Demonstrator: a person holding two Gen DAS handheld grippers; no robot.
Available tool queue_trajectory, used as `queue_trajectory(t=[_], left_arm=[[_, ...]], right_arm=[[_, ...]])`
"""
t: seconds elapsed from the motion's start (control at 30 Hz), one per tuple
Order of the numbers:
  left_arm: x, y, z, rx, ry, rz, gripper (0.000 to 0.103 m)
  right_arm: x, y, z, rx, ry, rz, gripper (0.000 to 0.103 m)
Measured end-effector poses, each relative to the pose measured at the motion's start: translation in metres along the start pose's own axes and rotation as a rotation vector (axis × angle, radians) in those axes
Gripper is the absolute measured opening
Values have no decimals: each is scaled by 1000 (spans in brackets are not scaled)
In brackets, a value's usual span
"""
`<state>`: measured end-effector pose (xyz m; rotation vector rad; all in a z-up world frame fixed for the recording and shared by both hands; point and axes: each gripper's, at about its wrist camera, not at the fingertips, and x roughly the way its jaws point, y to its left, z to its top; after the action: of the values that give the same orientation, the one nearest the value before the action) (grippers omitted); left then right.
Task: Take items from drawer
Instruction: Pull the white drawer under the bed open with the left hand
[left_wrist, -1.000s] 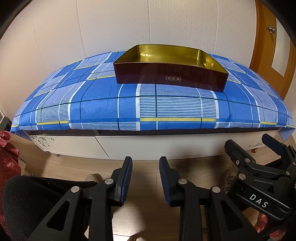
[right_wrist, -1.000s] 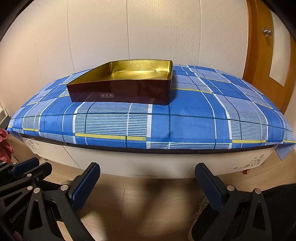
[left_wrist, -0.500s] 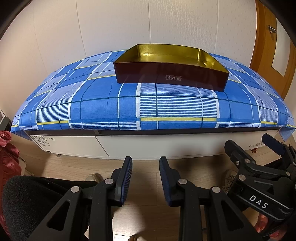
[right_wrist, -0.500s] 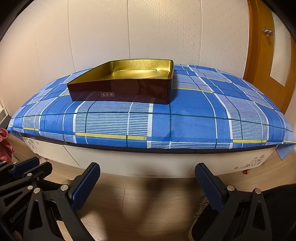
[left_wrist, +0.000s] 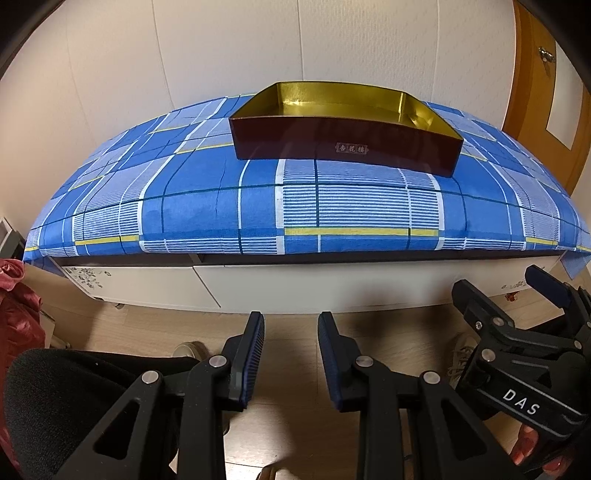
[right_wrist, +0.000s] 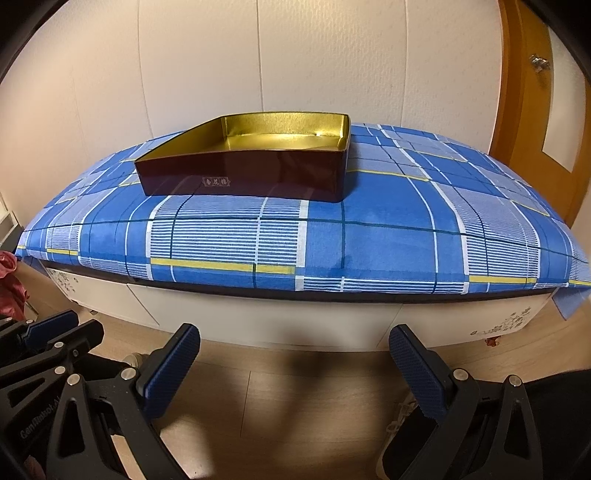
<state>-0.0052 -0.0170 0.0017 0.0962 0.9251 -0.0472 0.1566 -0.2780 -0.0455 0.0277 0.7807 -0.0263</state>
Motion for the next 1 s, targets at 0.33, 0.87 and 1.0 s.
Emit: queue_trajectory(t=[0.33, 0.87, 1.0], left_arm=[[29, 18, -6, -71, 156, -124, 29], [68, 35, -26, -214, 383, -364, 31], [75, 37, -32, -252, 386, -384, 31]], right_arm=[[65, 10, -23, -233, 300, 69, 103], [178, 35, -64, -794, 507, -98, 103], [199, 26, -58, -827, 491, -141, 103]])
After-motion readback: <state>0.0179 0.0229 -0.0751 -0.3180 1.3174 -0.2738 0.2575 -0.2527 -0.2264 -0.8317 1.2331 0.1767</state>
